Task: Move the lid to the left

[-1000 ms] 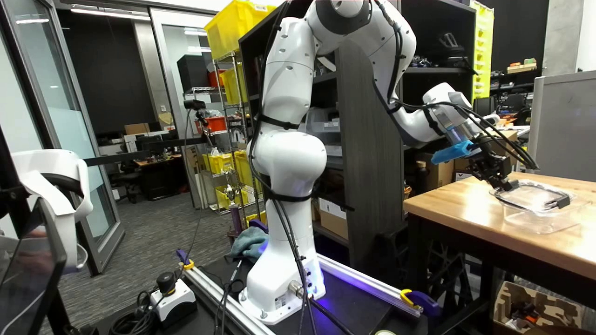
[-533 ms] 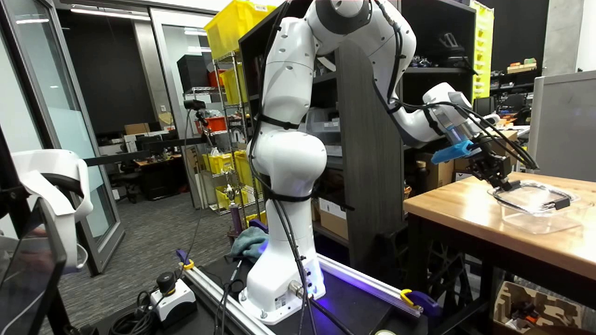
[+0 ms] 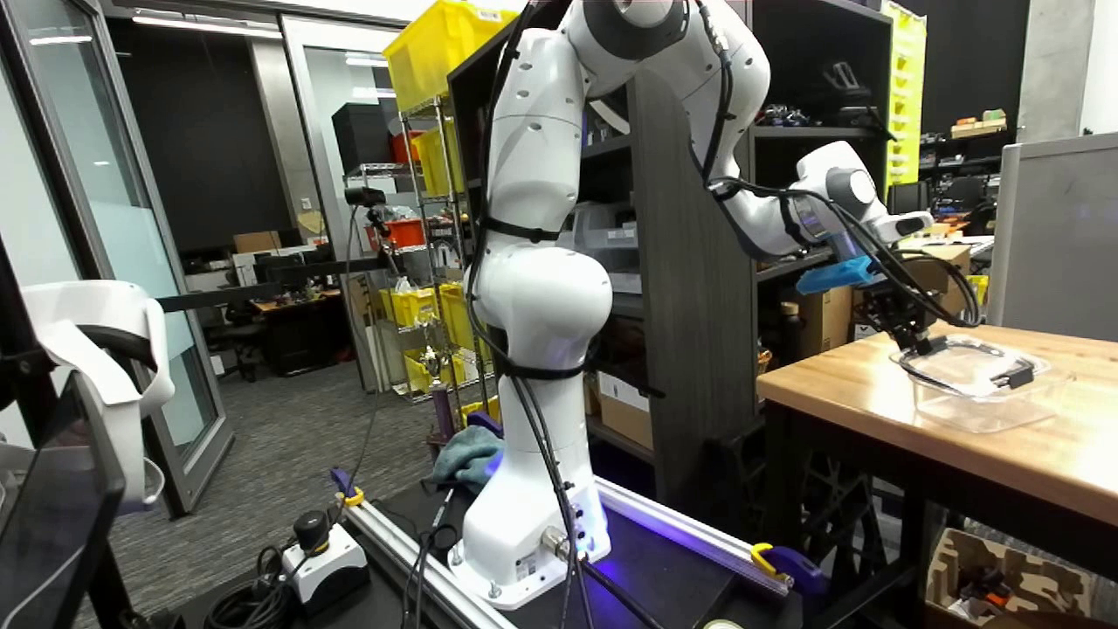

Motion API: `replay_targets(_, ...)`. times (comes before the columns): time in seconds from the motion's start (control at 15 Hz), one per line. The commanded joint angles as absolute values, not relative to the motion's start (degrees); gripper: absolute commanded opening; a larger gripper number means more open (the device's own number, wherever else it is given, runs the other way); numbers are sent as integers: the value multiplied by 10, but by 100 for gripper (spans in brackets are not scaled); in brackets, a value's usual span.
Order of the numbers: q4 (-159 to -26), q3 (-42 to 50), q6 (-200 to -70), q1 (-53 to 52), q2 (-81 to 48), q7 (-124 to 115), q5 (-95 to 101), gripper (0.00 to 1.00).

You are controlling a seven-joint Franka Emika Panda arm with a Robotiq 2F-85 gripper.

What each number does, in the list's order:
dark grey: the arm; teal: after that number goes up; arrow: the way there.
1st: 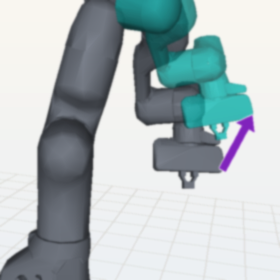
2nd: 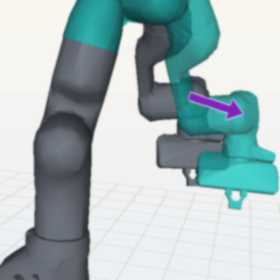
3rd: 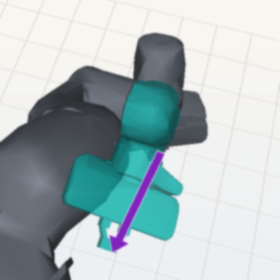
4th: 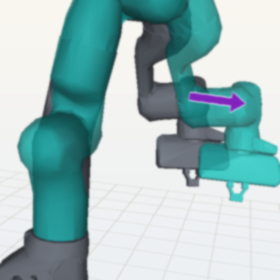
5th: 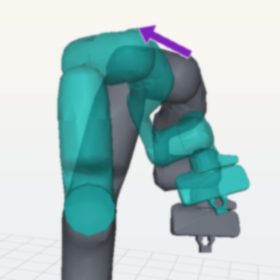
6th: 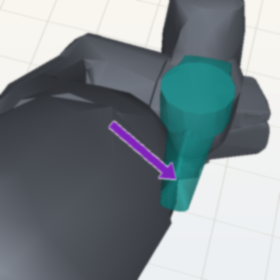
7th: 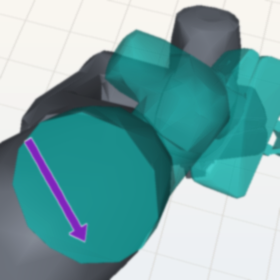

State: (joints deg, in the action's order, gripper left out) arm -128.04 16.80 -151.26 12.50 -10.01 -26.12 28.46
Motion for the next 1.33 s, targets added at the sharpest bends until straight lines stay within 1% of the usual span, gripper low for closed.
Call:
replay_targets(0.0,-1300,147,-1451,125,-41,-151,164,7)
replay_targets(0.27,-1289,146,-1411,124,-32,-125,135,6)
replay_targets(0.53,-1288,149,-1414,127,-36,-135,144,6)
replay_targets(1.0,-1290,178,-1606,121,-43,-307,217,6)
replay_targets(1.27,-1269,220,-1701,119,-48,-460,358,6)
